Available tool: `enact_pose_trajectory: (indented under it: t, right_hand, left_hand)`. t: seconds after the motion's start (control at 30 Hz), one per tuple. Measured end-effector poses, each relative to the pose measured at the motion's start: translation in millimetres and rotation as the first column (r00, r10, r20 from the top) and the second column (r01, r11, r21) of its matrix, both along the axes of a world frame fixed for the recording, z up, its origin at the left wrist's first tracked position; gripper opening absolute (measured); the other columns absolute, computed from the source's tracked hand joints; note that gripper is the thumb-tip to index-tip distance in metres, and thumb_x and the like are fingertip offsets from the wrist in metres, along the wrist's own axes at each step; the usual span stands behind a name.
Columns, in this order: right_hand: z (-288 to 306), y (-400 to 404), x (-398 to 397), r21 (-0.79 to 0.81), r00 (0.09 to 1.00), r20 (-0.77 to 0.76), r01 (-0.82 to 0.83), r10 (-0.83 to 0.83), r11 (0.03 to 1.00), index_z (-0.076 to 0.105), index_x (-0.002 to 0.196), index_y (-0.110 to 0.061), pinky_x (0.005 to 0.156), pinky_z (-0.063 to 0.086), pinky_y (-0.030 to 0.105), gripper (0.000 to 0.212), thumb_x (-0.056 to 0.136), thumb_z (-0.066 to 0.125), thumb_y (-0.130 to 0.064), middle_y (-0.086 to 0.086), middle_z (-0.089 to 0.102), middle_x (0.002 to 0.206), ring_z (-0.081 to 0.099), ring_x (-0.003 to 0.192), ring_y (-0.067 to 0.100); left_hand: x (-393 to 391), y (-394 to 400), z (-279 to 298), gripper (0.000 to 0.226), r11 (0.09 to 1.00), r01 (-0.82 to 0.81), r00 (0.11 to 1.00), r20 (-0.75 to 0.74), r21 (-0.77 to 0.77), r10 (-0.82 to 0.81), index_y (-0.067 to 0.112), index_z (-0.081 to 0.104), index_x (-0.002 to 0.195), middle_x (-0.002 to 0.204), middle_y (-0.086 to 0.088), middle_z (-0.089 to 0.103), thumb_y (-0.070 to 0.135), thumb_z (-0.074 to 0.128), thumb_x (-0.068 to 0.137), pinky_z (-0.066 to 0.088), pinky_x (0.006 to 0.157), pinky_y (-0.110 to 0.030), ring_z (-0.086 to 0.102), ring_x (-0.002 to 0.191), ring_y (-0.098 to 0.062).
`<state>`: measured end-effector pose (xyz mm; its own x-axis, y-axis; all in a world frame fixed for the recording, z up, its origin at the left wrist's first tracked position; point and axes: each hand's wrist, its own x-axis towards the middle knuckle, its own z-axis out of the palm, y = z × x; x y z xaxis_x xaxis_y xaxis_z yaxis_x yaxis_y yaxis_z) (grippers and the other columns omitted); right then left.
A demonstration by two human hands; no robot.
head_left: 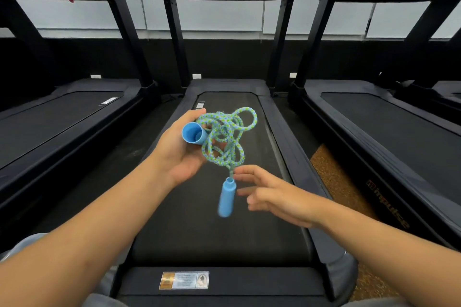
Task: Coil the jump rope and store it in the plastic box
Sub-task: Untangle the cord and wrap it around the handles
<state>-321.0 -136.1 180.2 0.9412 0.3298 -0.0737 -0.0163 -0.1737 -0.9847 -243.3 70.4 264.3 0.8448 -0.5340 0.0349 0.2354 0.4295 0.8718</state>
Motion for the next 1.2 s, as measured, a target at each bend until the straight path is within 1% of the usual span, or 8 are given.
enact_pose_trajectory:
  t: [0.1,0.23,0.4,0.5,0.73,0.87,1.03,1.2]
  right_hand:
    - [-12,11,-4,-0.120,0.999,0.043,0.026,-0.021,0.992,0.034,0.148,-0.032,0.101,0.047,0.015,0.071,0.093,0.073,-0.010,-0.017,0.047,0.147,0.053,0.124,-0.014]
    - [-19,15,-1,-0.105,0.988,0.106,0.120,-0.108,0.987,0.058,0.128,-0.015,0.112,0.047,0.032,0.028,0.101,0.062,-0.007,0.010,0.071,0.131,0.065,0.124,0.013]
    - [-9,12,1,0.145,0.984,0.064,0.157,-0.168,0.977,0.061,0.118,-0.011,0.092,0.057,0.054,0.016,0.103,0.058,-0.008,0.009,0.070,0.102,0.072,0.096,0.033]
    - [13,3,1,0.218,0.935,0.207,0.244,-0.289,0.945,0.066,0.116,-0.022,0.075,0.061,0.052,0.016,0.102,0.061,-0.016,0.007,0.065,0.097,0.070,0.077,0.030]
    - [53,-6,-18,0.226,0.881,0.390,0.190,-0.268,0.955,0.074,0.114,-0.036,0.065,0.055,0.036,0.025,0.095,0.062,-0.025,0.004,0.072,0.098,0.065,0.072,0.022]
    - [58,3,-20,0.129,0.905,0.358,0.195,-0.229,0.972,0.077,0.109,-0.046,0.066,0.057,0.036,0.034,0.091,0.060,-0.022,-0.001,0.074,0.097,0.070,0.074,0.021]
    - [59,4,-17,0.130,0.917,0.294,0.241,-0.270,0.962,0.069,0.120,-0.032,0.071,0.058,0.045,0.029,0.097,0.058,-0.018,0.018,0.073,0.111,0.070,0.083,0.034]
    - [58,-3,-20,0.103,0.914,0.335,0.204,-0.227,0.974,0.066,0.124,-0.019,0.079,0.060,0.048,0.031,0.093,0.067,-0.023,0.011,0.076,0.111,0.072,0.091,0.029]
  left_hand:
    - [1,-1,1,0.044,1.000,0.000,1.000,-0.004,0.011,0.000,0.009,0.075,0.081,0.083,-0.007,0.074,0.031,0.044,0.103,0.059,0.064,-0.028,0.072,0.068,-0.019]
    - [5,0,-1,0.043,1.000,-0.007,1.000,-0.008,-0.018,0.006,0.008,0.074,0.082,0.084,-0.008,0.072,0.031,0.044,0.103,0.059,0.066,-0.029,0.070,0.069,-0.019]
    - [6,2,0,0.034,0.998,0.020,1.000,-0.016,-0.059,-0.020,0.007,0.075,0.076,0.082,-0.008,0.070,0.026,0.052,0.092,0.058,0.061,-0.028,0.067,0.065,-0.018]
    - [7,4,-2,0.039,0.998,0.044,0.999,-0.021,-0.049,-0.045,0.006,0.074,0.076,0.084,-0.009,0.072,0.027,0.049,0.097,0.059,0.061,-0.028,0.070,0.066,-0.020]
    - [3,0,-6,0.039,0.996,0.057,0.998,-0.010,0.062,-0.056,0.004,0.078,0.101,0.112,-0.013,0.075,0.034,0.053,0.097,0.059,0.086,-0.037,0.072,0.093,-0.025]
    - [-3,-3,-7,0.051,0.980,0.147,0.989,0.010,0.134,-0.150,-0.003,0.067,0.126,0.140,-0.025,0.063,0.036,0.050,0.098,0.035,0.116,-0.047,0.058,0.127,-0.036]
    - [-17,-8,-7,0.043,0.940,0.241,0.962,0.068,0.241,-0.264,0.007,0.078,0.112,0.124,-0.014,0.073,0.034,0.045,0.103,0.059,0.088,-0.037,0.072,0.103,-0.025]
    - [-27,-9,0,0.033,0.925,0.206,0.942,0.193,0.320,-0.276,0.002,0.061,0.102,0.111,-0.021,0.060,0.029,0.069,0.085,0.047,0.093,-0.054,0.055,0.100,-0.036]
